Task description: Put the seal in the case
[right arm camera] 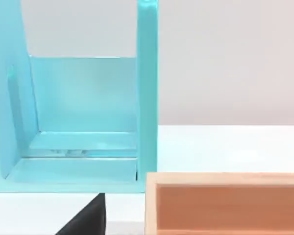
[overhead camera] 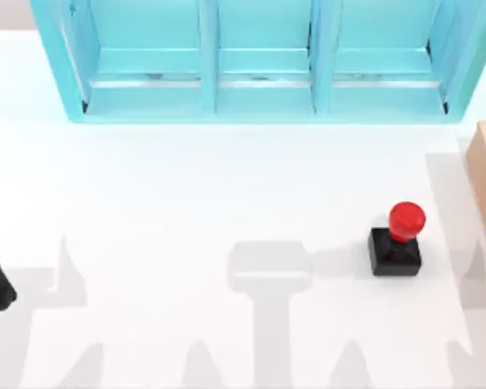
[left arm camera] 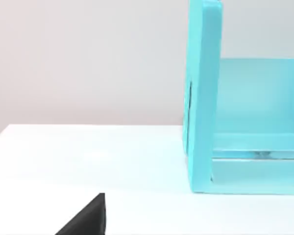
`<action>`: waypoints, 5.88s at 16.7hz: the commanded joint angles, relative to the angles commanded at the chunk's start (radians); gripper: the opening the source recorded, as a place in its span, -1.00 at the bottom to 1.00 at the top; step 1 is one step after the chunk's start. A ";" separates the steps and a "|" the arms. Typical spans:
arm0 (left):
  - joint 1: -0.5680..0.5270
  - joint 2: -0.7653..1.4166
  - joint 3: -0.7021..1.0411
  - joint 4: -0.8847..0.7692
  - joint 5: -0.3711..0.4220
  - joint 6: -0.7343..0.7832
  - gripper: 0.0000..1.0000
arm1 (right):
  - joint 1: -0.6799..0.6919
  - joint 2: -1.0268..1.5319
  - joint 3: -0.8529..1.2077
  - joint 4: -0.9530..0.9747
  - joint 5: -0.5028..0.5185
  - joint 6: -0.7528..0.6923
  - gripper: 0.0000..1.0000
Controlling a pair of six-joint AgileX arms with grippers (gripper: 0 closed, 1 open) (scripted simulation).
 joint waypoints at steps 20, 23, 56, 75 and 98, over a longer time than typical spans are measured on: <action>0.000 0.000 0.000 0.000 0.000 0.000 1.00 | 0.268 1.214 1.064 -0.846 0.002 0.282 1.00; 0.000 0.000 0.000 0.000 0.000 0.000 1.00 | 0.321 1.450 1.271 -1.010 0.001 0.337 1.00; 0.000 0.000 0.000 0.000 0.000 0.000 1.00 | 0.428 1.982 1.366 -0.955 0.001 0.445 0.70; 0.000 0.000 0.000 0.000 0.000 0.000 1.00 | 0.428 1.982 1.366 -0.955 0.001 0.445 -1.00; 0.000 0.000 0.000 0.000 0.000 0.000 1.00 | 0.211 1.886 1.685 -1.377 0.000 0.225 -1.00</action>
